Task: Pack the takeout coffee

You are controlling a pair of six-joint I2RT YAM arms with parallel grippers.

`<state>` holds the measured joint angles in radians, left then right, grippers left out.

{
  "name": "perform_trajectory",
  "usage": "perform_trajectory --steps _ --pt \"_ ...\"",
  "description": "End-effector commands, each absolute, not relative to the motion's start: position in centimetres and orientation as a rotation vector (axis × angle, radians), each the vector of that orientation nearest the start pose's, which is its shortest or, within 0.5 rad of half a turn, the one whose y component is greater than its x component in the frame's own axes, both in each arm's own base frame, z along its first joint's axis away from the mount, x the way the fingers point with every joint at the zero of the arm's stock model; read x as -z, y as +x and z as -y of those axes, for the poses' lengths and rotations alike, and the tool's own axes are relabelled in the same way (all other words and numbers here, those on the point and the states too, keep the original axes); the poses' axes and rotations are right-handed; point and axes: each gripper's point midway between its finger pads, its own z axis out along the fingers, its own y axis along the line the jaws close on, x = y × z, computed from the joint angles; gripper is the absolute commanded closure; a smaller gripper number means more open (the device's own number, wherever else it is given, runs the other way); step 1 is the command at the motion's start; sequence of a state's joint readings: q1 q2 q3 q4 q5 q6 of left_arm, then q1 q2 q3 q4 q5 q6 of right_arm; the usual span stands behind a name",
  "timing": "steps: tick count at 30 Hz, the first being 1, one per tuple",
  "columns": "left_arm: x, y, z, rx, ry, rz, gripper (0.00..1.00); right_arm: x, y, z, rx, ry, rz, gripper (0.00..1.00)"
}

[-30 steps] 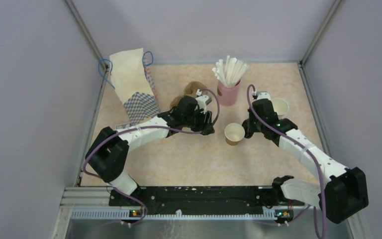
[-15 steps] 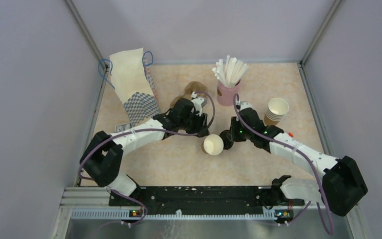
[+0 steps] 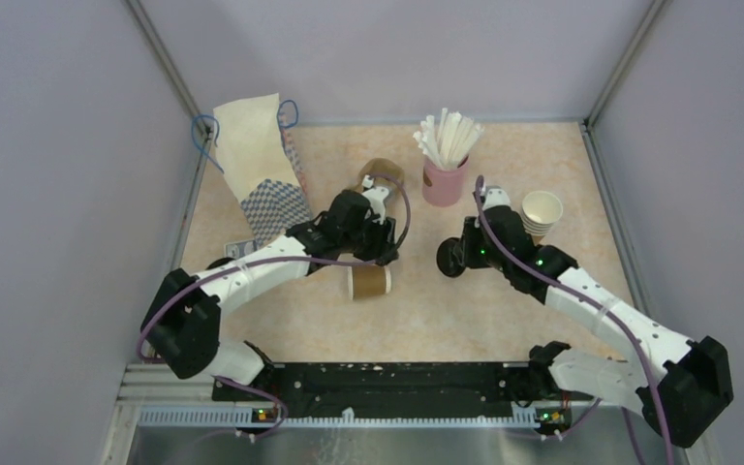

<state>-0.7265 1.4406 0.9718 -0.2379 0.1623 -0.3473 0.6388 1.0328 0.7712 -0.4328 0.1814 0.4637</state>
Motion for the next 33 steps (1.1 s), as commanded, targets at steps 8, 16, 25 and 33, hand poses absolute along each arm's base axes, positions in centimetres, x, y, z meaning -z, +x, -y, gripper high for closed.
perform_trajectory --steps 8,16,25,33 --pt "-16.0 27.4 27.9 0.657 0.505 -2.253 0.45 -20.0 24.8 -19.9 -0.649 -0.150 -2.088 0.85" --pt "-17.7 24.6 23.1 0.597 0.372 -2.284 0.32 -19.8 24.7 -20.7 -0.685 -0.179 -2.087 0.86" --pt "-13.4 24.0 22.1 0.715 0.172 -2.314 0.34 -20.1 24.2 -20.2 -0.679 -0.200 -2.067 0.86" --pt "-10.7 25.0 21.5 0.709 0.079 -2.340 0.34 -20.2 23.5 -19.1 -0.648 -0.204 -2.063 0.86"
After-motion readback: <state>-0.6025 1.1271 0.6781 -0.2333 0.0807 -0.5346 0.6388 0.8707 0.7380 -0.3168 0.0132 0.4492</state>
